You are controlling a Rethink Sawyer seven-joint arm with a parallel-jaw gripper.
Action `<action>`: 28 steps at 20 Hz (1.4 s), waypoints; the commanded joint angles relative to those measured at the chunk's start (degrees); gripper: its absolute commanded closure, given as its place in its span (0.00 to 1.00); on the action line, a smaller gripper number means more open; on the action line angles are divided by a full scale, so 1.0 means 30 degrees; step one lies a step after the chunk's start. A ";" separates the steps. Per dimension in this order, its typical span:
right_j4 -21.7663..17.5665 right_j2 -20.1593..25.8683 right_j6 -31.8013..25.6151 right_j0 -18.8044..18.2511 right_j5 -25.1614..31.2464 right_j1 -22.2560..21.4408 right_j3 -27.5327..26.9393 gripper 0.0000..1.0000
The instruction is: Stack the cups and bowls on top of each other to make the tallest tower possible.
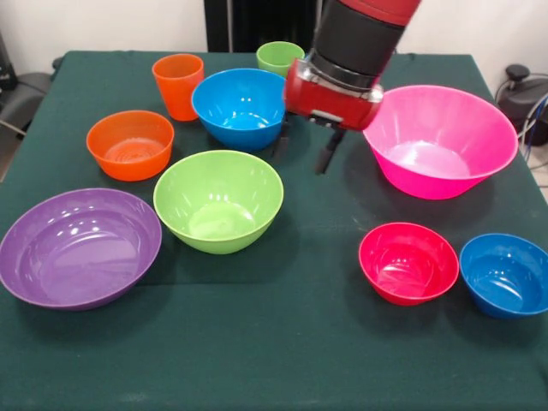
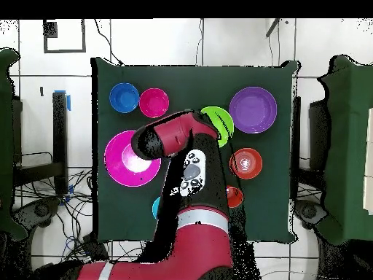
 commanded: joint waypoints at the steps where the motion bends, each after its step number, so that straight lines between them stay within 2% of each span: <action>1: 0.0127 0.2291 -0.1793 -0.1090 -0.0375 -0.0433 -0.0222 0.00; 5: 0.0665 0.3180 -0.2605 -0.1617 0.0649 -0.1072 0.0230 0.00; 7: 0.1347 0.4384 -0.2188 -0.2664 -0.0678 -0.1189 0.1561 0.00; 8: 0.1412 0.4721 -0.2306 -0.2929 -0.0764 -0.1018 0.1766 0.00; 10: 0.0590 0.4230 -0.2557 -0.2395 -0.0316 -0.0539 0.0998 0.00; 12: -0.0887 0.3029 -0.2387 -0.1253 0.0027 0.0352 -0.0583 0.00; 14: -0.1920 0.2326 -0.2045 -0.0657 -0.0345 0.1354 -0.1768 0.00; 17: -0.2297 0.2091 -0.2169 -0.0452 -0.0014 0.2142 -0.2881 0.00; 22: -0.2397 0.2294 -0.3168 -0.0568 0.0663 0.2142 -0.3488 0.00; 25: -0.2999 0.2096 -0.3471 -0.0495 0.0050 0.2389 -0.3838 0.00; 28: -0.3052 0.2342 -0.3944 -0.0767 0.0106 0.2423 -0.4000 0.00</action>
